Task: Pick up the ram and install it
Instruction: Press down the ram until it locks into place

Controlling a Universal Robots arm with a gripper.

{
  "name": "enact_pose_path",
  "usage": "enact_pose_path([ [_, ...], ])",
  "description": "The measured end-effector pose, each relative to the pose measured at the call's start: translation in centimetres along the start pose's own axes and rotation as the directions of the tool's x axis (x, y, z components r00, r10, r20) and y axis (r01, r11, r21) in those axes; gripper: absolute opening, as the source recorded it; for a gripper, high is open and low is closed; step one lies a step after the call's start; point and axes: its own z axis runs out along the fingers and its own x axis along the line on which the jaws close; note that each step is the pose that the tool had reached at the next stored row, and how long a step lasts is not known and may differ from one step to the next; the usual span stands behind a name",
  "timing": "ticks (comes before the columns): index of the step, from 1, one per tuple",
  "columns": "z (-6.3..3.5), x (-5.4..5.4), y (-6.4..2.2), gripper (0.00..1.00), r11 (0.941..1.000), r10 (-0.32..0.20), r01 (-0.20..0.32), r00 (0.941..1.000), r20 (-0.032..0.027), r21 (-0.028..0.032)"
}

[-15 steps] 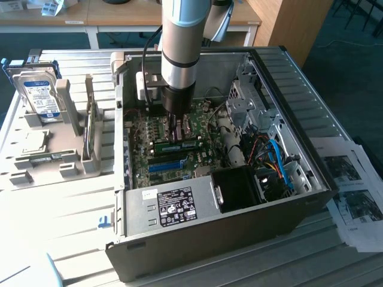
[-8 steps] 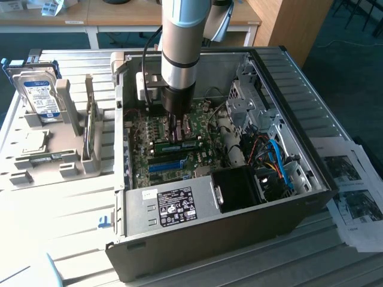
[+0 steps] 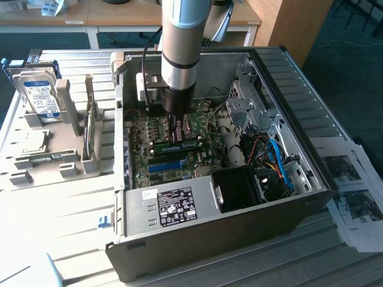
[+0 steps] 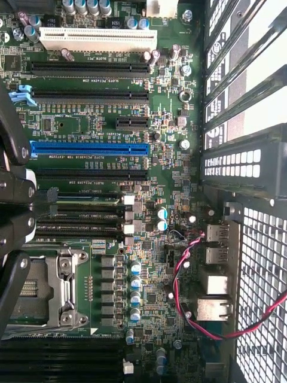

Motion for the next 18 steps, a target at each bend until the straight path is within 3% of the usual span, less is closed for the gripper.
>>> enact_pose_path([
  [18,0.33,0.15,0.00,0.10,1.0000,0.000,0.000,1.0000,0.0012,-0.0001],
])
